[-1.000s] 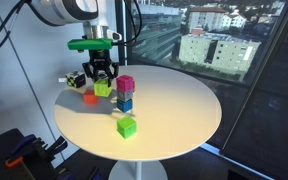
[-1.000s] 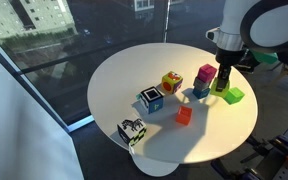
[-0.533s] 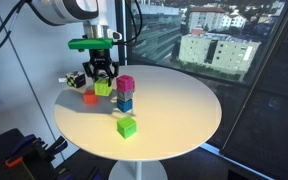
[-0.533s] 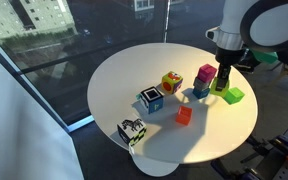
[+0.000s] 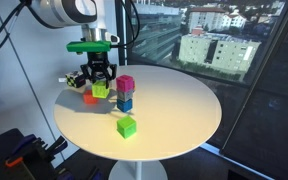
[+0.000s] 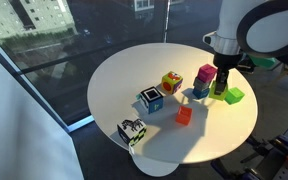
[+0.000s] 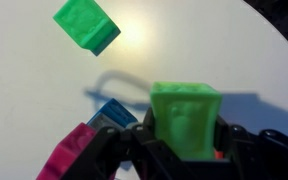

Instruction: Pick up the light green block from the green block top and put it on the orange block top, remove the mulberry pink block from the stack and put it on top of the green block top

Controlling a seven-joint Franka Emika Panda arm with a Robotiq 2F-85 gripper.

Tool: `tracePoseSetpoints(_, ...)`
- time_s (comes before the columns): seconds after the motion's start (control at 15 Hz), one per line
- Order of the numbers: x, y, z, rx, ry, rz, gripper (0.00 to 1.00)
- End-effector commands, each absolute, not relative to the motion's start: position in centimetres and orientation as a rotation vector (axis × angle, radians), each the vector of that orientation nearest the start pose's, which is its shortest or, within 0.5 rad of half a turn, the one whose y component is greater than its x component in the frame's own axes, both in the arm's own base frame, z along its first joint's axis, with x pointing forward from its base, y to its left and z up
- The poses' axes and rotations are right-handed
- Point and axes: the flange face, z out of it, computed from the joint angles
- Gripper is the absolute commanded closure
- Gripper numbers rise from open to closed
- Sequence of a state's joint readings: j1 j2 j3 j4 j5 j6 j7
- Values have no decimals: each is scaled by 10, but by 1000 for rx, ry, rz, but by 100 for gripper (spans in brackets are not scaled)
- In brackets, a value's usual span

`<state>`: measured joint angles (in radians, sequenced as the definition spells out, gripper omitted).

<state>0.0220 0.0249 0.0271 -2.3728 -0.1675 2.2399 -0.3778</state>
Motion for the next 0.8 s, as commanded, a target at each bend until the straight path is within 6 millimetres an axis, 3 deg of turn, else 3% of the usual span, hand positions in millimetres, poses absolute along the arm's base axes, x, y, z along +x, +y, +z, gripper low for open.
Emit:
tracePoseSetpoints(0.0, 483, 40, 293, -3107, -910, 302, 74)
tracePoseSetpoints(0.73, 483, 103, 276, -3138, -1004, 277, 74)
